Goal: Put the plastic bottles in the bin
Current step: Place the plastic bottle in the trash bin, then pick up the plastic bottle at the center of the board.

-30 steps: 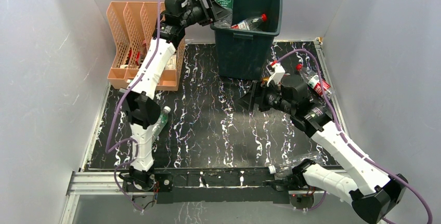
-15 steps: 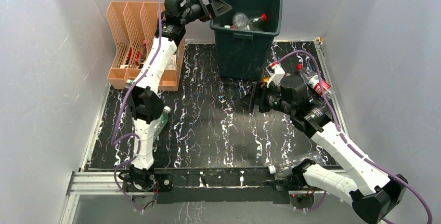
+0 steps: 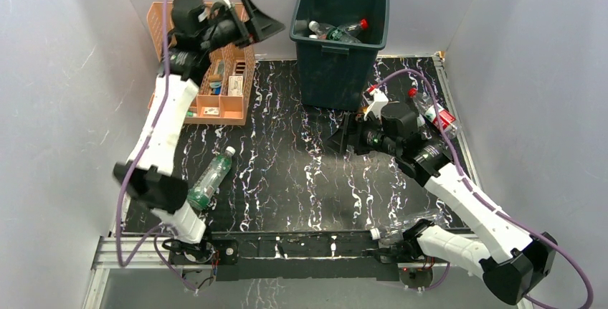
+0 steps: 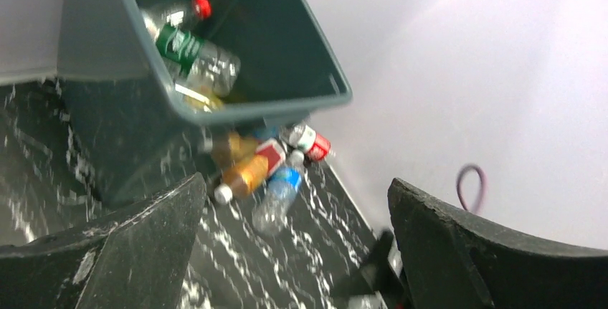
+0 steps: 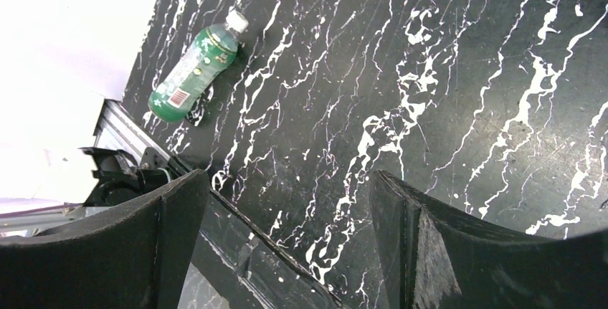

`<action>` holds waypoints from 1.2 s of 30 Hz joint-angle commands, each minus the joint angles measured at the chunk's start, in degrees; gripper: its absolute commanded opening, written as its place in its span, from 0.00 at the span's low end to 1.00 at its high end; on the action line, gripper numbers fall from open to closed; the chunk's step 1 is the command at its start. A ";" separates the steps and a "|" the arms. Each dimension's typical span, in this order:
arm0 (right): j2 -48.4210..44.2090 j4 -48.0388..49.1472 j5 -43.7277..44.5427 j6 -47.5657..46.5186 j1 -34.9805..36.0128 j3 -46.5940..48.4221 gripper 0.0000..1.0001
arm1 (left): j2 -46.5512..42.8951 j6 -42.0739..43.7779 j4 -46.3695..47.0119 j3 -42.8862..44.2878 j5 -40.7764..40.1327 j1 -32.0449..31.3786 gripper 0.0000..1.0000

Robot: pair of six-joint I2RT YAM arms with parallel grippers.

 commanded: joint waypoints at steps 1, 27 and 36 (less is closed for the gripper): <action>1.62 2.02 0.27 -0.99 0.29 1.21 0.93 | -14.54 3.25 -6.71 -16.40 0.29 0.25 0.98; 22.35 7.06 -1.27 -1.92 1.82 5.21 0.94 | -40.81 11.12 -23.33 -63.55 -22.19 0.53 0.98; 24.00 9.13 -2.37 -2.36 1.78 4.77 0.94 | -37.41 12.46 -27.51 -63.89 -29.15 0.55 0.98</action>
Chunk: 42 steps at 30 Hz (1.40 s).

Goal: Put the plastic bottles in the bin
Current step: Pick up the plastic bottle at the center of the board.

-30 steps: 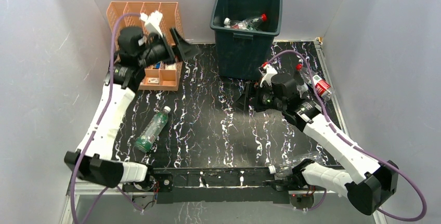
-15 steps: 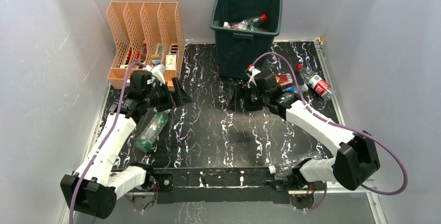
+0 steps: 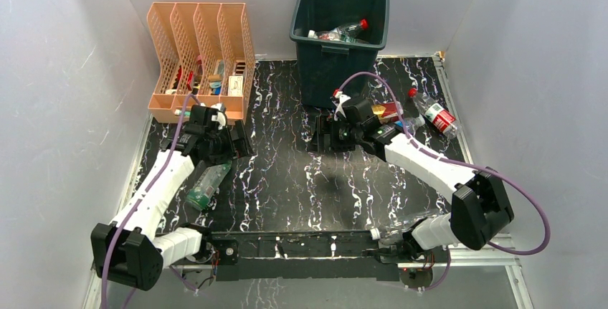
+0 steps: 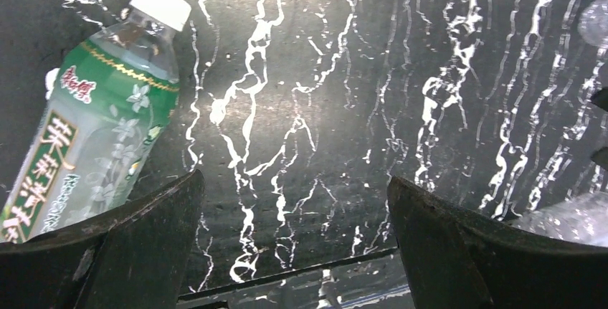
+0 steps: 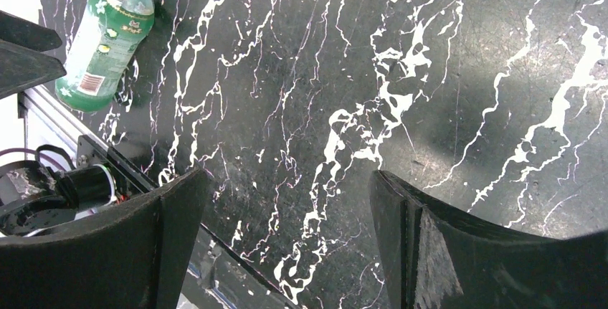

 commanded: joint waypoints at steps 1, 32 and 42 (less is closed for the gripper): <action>0.08 4.05 -1.70 -0.74 0.29 2.34 0.94 | 1.47 2.09 -4.05 1.15 -3.76 0.22 0.98; 0.66 9.08 -5.46 0.76 0.34 -1.82 0.94 | 22.82 9.02 -12.66 9.67 -19.55 3.76 0.98; 1.99 10.48 -6.09 1.19 0.38 -1.97 0.93 | 26.71 9.85 -11.61 9.80 -13.92 1.97 0.98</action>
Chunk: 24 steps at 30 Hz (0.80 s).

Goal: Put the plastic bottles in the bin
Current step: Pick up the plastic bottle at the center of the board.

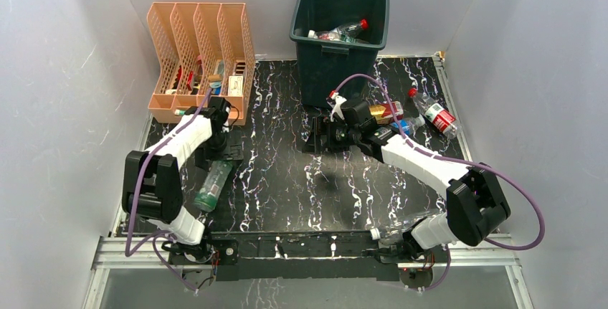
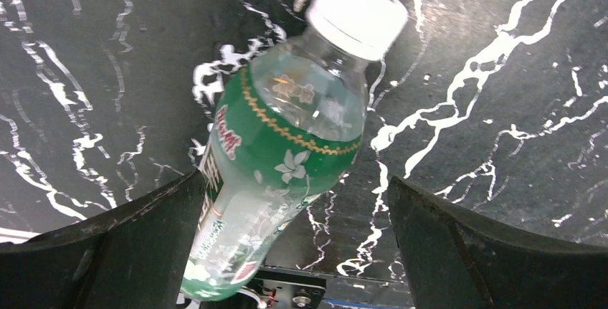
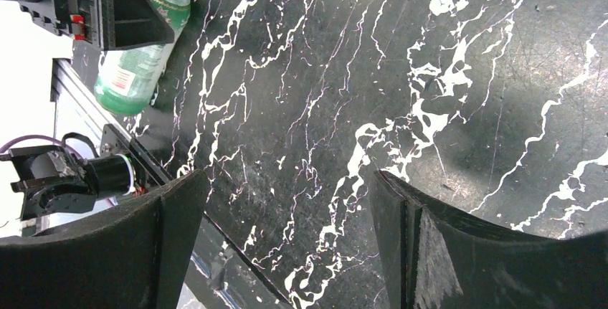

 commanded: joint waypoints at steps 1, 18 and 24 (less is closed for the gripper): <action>0.24 3.45 -1.15 0.73 0.36 0.10 0.93 | 0.90 0.91 -1.12 1.79 3.04 -1.72 0.97; -0.59 2.52 -0.45 0.15 0.36 -0.56 0.93 | 4.31 -3.31 2.49 2.34 9.99 -10.26 0.43; -0.59 2.39 -0.19 -0.11 0.32 -0.58 0.93 | 3.07 -4.98 5.62 3.14 15.25 -11.81 0.26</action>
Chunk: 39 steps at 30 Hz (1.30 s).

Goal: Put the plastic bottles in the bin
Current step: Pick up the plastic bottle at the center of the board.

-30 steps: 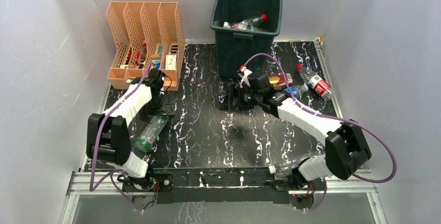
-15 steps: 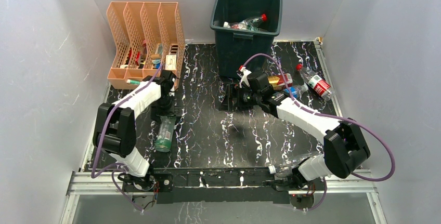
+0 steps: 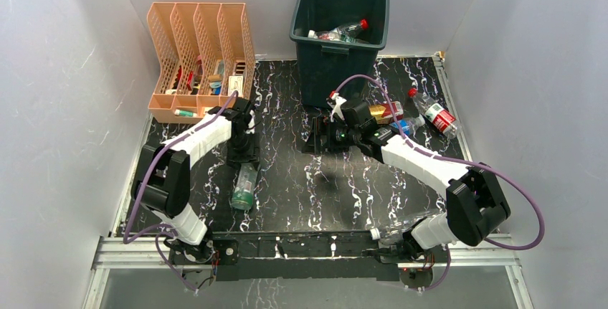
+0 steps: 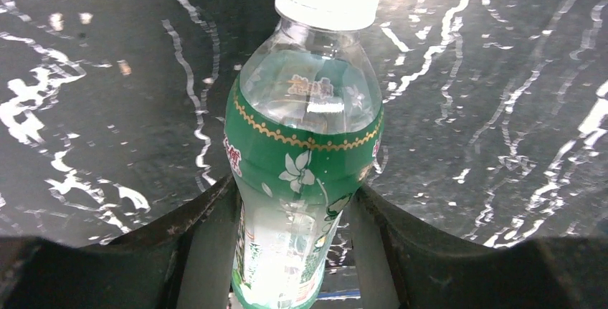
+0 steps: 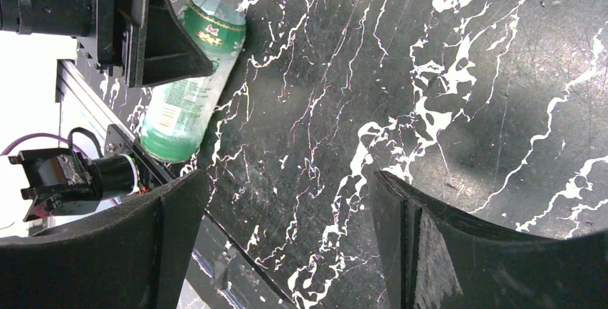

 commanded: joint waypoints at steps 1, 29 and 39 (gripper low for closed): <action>-0.61 1.92 0.27 -0.96 0.33 -0.08 0.93 | -1.52 -2.13 3.03 1.16 7.14 -1.38 0.25; -2.78 -2.41 3.16 -3.06 0.25 0.79 0.93 | -6.64 -9.98 17.96 -1.69 20.75 -5.67 0.26; -2.26 -1.44 1.28 -3.12 0.25 0.16 0.94 | -5.86 -11.23 21.81 -2.91 21.11 -6.63 0.26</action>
